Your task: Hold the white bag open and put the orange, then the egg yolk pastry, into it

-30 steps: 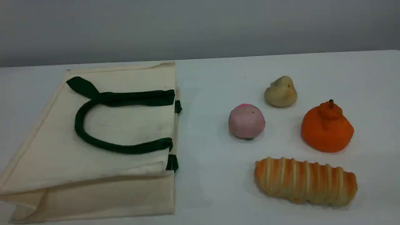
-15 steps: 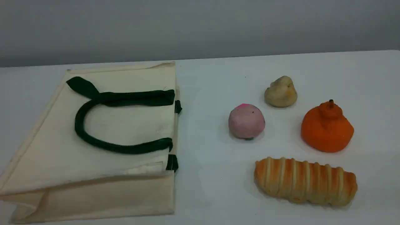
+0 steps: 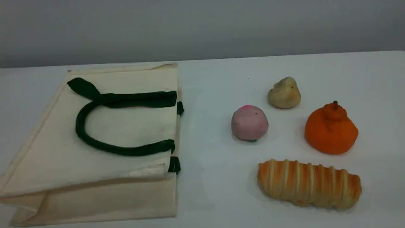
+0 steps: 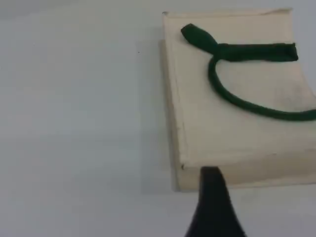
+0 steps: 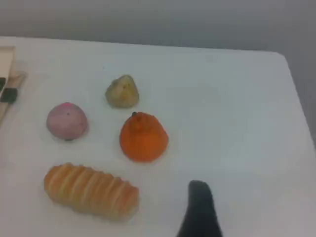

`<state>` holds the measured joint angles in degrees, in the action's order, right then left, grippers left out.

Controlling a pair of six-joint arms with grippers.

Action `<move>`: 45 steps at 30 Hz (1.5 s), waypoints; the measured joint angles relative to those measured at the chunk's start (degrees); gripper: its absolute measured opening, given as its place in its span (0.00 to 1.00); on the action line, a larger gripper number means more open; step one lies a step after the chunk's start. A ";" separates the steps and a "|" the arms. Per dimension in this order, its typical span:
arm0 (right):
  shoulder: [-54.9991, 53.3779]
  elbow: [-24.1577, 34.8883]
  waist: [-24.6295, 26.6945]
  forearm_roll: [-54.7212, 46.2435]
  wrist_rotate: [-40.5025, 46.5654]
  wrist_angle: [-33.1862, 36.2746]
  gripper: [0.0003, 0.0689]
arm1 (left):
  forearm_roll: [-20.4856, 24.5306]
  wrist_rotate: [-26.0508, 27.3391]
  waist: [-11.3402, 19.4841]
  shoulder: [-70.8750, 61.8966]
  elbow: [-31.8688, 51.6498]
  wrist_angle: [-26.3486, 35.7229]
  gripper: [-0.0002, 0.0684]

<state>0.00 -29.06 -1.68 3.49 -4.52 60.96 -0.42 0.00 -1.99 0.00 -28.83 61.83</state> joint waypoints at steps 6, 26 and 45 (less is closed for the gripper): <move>0.00 0.00 0.00 1.74 0.00 0.00 0.69 | 0.42 0.00 -1.27 -0.05 -0.36 -0.18 0.63; -25.50 -1.23 0.00 16.58 -4.77 -21.41 0.69 | 0.42 -5.50 -1.16 -40.59 -6.96 -22.73 0.63; -66.51 -1.23 0.00 23.82 -4.96 -49.80 0.69 | 0.06 -10.24 -1.16 -85.09 -17.04 -40.23 0.63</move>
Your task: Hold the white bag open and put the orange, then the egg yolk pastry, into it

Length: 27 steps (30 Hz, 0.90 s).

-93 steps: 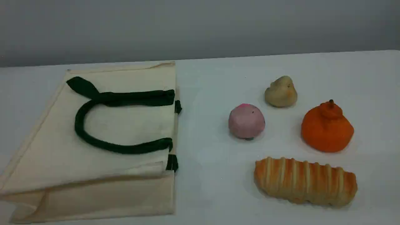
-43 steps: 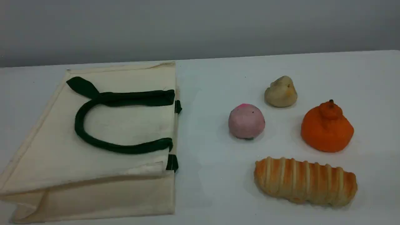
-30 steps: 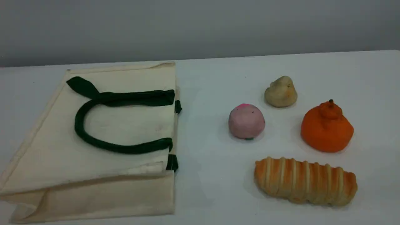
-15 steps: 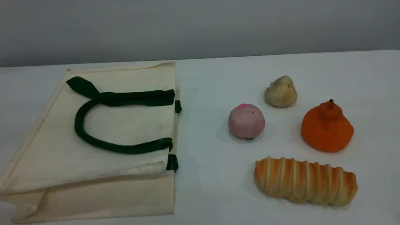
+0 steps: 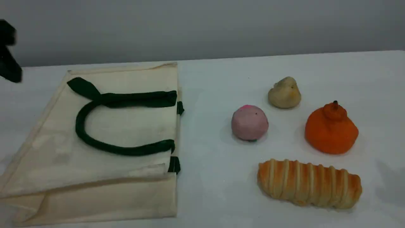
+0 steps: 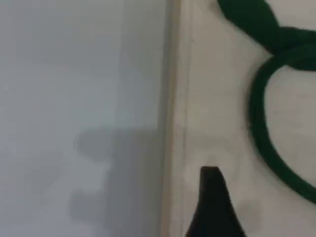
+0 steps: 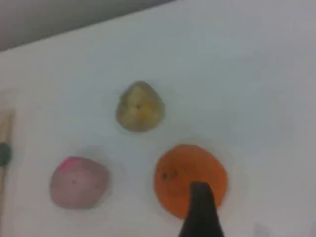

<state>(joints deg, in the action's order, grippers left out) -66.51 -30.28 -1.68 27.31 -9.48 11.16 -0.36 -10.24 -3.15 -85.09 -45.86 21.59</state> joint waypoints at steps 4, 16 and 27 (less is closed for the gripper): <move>-3.75 -0.11 0.00 0.00 0.00 -2.91 0.69 | -2.06 0.54 0.00 -6.37 -3.15 -0.04 0.63; -4.55 -0.56 0.00 -0.17 -0.04 -6.06 0.69 | -7.36 4.25 -2.57 -19.33 -9.71 -0.83 0.63; -4.50 -0.56 0.00 -0.39 -0.11 -6.18 0.69 | -7.36 4.07 -4.47 -28.26 -14.62 -1.96 0.63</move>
<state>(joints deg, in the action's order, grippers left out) -71.01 -30.84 -1.68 26.92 -9.59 4.97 -7.72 -6.17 -7.62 -113.36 -60.49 19.63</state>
